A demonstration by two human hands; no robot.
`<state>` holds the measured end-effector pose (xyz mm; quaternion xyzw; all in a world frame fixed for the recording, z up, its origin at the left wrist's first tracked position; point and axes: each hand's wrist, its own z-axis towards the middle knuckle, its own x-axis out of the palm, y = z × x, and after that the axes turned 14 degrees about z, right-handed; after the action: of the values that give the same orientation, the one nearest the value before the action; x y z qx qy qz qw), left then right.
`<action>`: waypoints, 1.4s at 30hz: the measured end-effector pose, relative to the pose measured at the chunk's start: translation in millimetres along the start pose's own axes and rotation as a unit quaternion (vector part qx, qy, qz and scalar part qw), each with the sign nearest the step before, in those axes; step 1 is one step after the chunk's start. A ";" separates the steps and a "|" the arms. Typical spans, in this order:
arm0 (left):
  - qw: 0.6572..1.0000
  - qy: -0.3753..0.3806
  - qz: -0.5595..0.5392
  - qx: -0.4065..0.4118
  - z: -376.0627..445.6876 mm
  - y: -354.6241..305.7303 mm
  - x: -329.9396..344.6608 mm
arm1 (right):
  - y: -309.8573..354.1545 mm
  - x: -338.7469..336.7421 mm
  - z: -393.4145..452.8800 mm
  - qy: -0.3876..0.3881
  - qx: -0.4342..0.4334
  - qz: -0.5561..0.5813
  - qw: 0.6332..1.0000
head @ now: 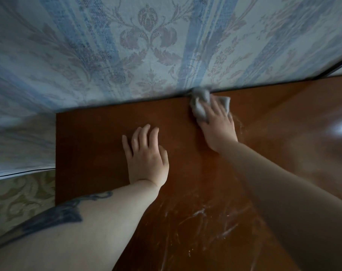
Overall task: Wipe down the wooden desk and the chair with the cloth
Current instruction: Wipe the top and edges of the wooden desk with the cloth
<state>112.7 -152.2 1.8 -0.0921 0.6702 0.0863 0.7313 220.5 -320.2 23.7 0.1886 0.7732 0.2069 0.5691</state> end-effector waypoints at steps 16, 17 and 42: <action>0.999 -0.005 -0.034 -0.013 -0.2 0.6 0.2 | 27.9 36.5 -49.1 0.032 -0.084 -0.027 0.996; 0.999 -0.006 -0.042 -0.015 -0.5 1.5 1.2 | 24.9 34.9 -54.2 0.055 -0.119 -0.055 0.990; 0.999 -0.020 -0.043 -0.012 0.5 1.5 2.5 | 5.1 14.3 -72.2 0.142 -0.241 -0.104 0.954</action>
<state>113.0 -150.7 -0.7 -0.1278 0.6500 0.0651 0.7463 147.6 -315.9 34.2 -0.0667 0.7885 0.3517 0.5001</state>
